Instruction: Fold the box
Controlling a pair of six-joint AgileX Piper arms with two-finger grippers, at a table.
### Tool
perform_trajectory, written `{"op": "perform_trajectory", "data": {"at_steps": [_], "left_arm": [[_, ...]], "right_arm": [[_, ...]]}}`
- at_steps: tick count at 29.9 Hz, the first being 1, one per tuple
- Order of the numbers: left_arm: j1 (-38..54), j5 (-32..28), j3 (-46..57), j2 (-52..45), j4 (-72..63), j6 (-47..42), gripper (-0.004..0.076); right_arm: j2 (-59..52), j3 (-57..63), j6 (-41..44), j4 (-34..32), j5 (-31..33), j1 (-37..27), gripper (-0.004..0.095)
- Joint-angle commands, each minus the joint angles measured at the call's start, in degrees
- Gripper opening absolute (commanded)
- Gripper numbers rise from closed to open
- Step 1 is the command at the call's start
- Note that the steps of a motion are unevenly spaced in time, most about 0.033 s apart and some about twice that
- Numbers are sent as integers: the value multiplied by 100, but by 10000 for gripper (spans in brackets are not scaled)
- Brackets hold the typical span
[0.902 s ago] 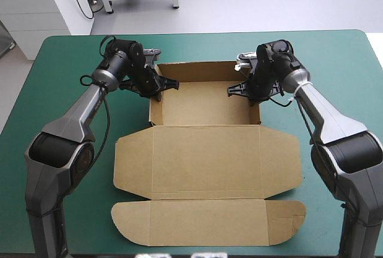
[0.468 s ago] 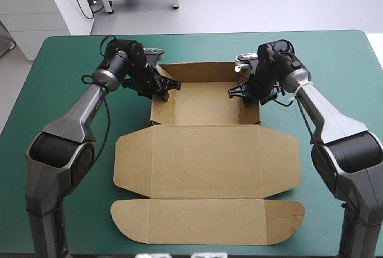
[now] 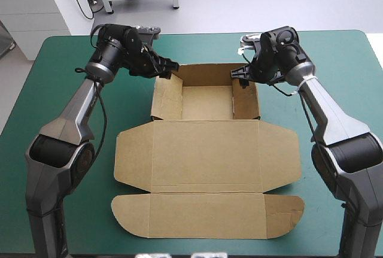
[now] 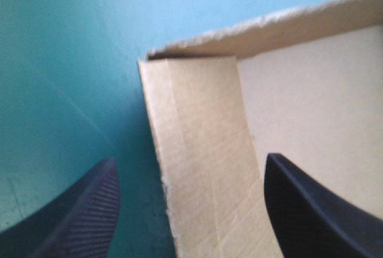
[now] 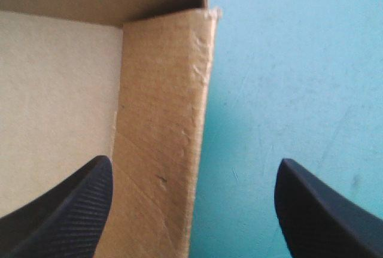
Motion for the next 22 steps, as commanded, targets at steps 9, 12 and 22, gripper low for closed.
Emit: {"op": "perform_trajectory", "data": {"at_steps": [9, 12, 22], "left_arm": [[-48, 267, -475, -1439, 126, 183, -8], [-48, 267, -110, -1979, 142, 380, -8], [-48, 149, 2276, -3922, 1356, 486, -8]], "right_arm": [[-1073, -33, 237, 25, 52, -29, 698], [-1163, 290, 320, 69, 52, -29, 697], [-805, 927, 320, 336, -431, -8, 698]]}}
